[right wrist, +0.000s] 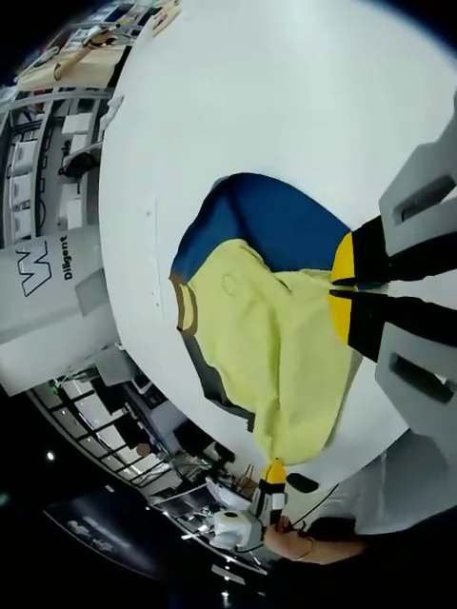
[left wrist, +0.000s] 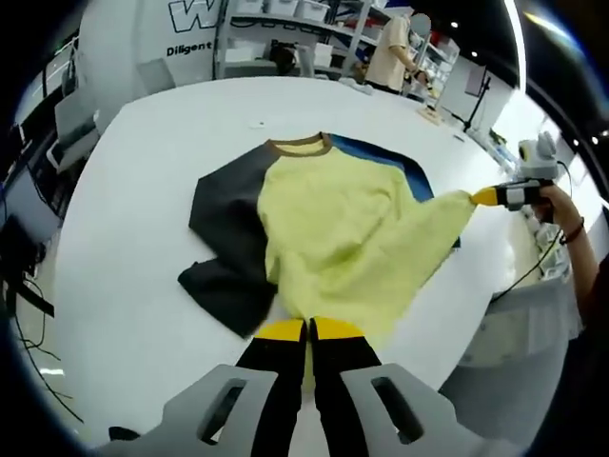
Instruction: Fold the garment on the visible template until the final outline fits inside the template.
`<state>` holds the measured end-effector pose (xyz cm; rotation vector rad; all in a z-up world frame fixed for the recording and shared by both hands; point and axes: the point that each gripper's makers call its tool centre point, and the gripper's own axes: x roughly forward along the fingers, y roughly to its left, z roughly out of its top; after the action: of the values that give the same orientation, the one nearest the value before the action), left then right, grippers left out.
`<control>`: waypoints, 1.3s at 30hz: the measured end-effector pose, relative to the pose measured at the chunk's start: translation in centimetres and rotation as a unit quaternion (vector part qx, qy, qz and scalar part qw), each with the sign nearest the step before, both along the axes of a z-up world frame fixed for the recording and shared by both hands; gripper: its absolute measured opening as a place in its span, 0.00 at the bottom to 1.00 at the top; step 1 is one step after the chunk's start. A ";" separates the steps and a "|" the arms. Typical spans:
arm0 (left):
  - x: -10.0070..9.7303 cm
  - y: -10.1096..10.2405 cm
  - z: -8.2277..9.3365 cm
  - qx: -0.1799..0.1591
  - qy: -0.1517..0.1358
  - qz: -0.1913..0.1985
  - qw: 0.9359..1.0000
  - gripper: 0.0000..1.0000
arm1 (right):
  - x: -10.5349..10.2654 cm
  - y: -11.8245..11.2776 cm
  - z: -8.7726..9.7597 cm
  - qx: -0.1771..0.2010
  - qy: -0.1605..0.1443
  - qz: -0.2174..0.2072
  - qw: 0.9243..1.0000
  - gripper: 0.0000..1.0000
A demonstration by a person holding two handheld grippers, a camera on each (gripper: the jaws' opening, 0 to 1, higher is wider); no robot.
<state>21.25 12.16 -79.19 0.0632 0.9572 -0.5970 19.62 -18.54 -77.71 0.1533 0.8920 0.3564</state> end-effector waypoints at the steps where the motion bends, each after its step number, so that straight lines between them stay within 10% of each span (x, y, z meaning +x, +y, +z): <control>1: -0.2 0.1 0.0 0.001 0.001 0.000 1.000 0.00 | -0.4 0.1 0.0 0.000 0.004 0.000 1.000 0.00; 13: -3.6 0.6 -0.9 0.001 0.040 -0.018 0.999 0.00 | -6.4 0.8 -0.9 -0.046 0.064 0.026 0.997 0.00; 39: -6.7 1.9 -6.3 0.038 0.106 -0.005 0.994 0.00 | -10.0 -1.7 -6.5 -0.086 0.160 0.021 0.983 0.00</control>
<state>14.54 14.04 -85.53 0.0728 1.1872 -0.5834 9.60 -20.24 -84.22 0.0312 1.2408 0.2962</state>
